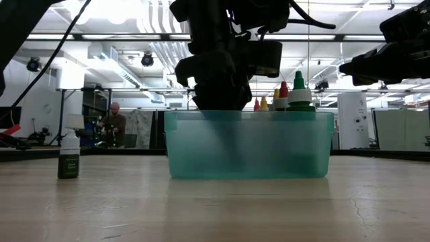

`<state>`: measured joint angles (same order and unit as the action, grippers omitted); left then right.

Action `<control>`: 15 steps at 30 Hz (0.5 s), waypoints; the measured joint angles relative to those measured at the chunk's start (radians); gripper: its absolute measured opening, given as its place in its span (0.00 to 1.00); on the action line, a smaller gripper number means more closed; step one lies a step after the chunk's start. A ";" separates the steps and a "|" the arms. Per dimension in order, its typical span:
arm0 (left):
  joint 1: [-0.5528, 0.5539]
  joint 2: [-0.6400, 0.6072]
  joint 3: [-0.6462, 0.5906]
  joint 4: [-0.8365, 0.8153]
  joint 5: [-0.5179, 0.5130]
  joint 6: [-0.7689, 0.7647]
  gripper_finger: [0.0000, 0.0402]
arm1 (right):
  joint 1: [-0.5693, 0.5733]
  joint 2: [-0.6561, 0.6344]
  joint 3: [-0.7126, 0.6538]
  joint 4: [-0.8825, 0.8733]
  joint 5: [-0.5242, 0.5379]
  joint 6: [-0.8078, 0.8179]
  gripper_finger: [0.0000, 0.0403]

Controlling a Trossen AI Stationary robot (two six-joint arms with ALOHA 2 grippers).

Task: Pick & Place food coloring
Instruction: Put the small green food coloring bottle into the green bin

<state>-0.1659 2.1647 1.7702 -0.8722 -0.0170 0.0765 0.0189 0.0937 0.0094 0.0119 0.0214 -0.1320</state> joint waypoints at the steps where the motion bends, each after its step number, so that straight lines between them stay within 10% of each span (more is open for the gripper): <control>1: 0.000 0.000 0.000 0.000 0.000 0.000 0.27 | 0.000 0.000 0.000 0.000 0.000 -0.001 0.02; 15: 0.000 -0.006 0.000 -0.012 -0.005 0.002 0.27 | 0.000 0.000 0.000 0.000 0.000 -0.002 0.02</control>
<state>-0.1658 2.1586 1.7701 -0.8839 -0.0223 0.0788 0.0189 0.0937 0.0094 0.0117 0.0213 -0.1336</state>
